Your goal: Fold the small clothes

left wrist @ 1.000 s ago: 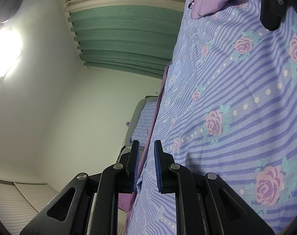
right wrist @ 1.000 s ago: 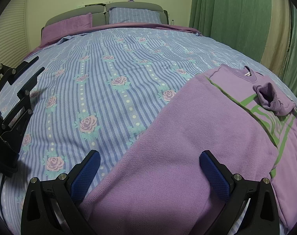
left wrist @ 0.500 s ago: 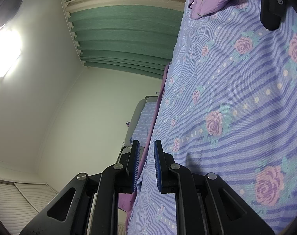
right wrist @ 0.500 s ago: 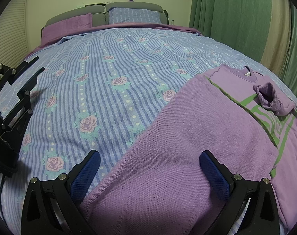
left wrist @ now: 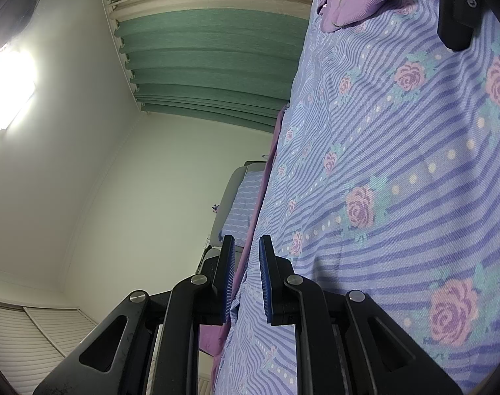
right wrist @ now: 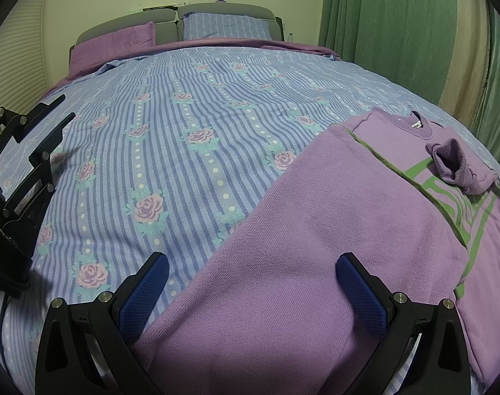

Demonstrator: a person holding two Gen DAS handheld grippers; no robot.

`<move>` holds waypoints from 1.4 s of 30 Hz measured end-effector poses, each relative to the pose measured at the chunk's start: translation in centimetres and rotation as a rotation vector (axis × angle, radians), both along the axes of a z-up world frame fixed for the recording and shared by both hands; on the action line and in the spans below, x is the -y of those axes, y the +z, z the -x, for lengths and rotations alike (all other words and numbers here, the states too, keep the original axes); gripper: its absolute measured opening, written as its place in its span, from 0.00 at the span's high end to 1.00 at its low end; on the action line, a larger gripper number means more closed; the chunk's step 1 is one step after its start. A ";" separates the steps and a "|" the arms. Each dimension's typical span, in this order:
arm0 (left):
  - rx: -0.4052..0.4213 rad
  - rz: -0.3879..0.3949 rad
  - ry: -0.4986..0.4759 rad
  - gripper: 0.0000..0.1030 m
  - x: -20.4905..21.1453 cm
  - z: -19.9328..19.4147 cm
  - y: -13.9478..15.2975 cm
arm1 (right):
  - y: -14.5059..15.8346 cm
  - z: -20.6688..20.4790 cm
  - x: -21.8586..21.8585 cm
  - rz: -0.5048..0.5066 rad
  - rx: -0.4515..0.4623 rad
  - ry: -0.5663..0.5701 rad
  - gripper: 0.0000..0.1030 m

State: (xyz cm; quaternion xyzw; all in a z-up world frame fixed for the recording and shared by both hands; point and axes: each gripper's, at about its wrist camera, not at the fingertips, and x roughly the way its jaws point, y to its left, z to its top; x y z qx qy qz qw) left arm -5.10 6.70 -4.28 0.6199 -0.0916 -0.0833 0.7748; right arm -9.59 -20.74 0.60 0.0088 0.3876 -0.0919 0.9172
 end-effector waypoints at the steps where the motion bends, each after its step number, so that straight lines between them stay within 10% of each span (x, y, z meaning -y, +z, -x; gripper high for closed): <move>1: 0.000 0.000 0.000 0.85 0.0 0.2 0.0 | 0.0 0.0 0.0 0.000 0.000 0.000 0.00; 42: -0.002 -0.006 0.000 0.85 0.1 -0.1 -0.3 | 0.0 0.0 0.0 0.000 0.000 0.000 0.00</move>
